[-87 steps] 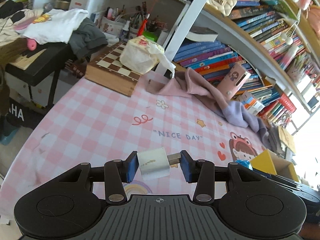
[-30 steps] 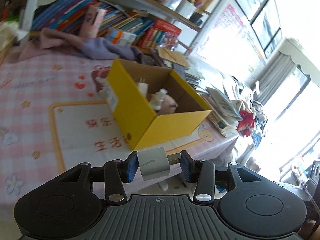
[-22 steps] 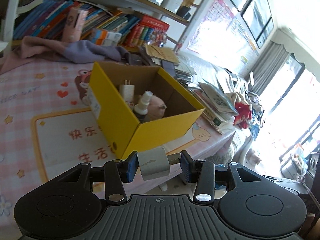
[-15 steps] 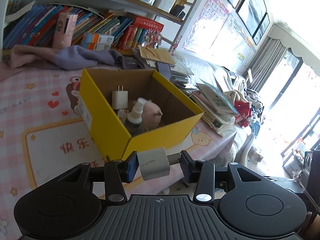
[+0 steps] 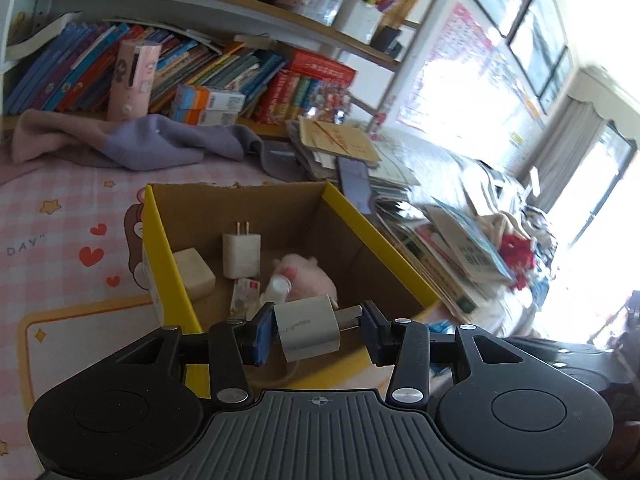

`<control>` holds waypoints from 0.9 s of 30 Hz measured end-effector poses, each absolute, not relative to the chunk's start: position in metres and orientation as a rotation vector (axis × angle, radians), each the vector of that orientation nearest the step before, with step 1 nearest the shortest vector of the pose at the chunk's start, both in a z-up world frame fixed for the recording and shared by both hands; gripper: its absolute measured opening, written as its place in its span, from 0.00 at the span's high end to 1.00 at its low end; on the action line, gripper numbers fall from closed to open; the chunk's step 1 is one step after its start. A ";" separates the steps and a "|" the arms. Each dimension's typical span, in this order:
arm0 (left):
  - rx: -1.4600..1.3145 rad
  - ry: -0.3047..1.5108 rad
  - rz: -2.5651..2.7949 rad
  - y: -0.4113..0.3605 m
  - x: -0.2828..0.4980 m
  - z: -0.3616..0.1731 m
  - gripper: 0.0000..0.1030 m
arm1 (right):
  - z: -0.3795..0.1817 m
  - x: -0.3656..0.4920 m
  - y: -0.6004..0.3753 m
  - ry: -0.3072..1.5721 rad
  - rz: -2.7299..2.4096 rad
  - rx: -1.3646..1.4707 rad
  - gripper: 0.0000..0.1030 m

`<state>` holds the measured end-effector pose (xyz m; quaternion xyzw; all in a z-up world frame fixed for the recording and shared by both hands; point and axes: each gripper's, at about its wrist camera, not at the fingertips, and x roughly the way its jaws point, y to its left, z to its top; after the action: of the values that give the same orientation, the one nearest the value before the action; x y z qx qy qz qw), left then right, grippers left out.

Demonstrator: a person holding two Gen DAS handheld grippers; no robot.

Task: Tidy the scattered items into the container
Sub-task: 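Lower the clip and cube into the box and open both tools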

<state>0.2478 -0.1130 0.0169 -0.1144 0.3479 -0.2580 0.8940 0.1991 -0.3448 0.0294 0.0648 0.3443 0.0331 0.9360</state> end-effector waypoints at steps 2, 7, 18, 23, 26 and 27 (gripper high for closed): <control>-0.242 0.716 -0.500 -0.120 0.255 0.016 0.58 | 0.037 0.210 -0.353 0.674 0.092 0.114 0.74; -0.217 0.701 -0.409 -0.137 0.268 0.014 0.58 | 0.043 0.241 -0.372 0.634 0.158 0.081 0.74; -0.141 0.729 -0.252 -0.159 0.288 0.002 0.58 | 0.024 0.319 -0.360 0.683 0.399 0.001 0.74; -0.080 0.747 -0.226 -0.170 0.295 -0.001 0.58 | 0.016 0.361 -0.344 0.706 0.485 -0.005 0.74; -0.055 0.738 -0.206 -0.172 0.300 -0.001 0.58 | 0.005 0.385 -0.337 0.762 0.511 -0.006 0.74; -0.050 0.744 -0.202 -0.173 0.303 -0.002 0.58 | 0.002 0.392 -0.334 0.780 0.518 -0.006 0.74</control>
<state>0.3026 -0.1726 -0.0023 -0.0242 0.3626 -0.0986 0.9264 0.3916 -0.3344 0.0019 -0.0028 0.3760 0.2497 0.8923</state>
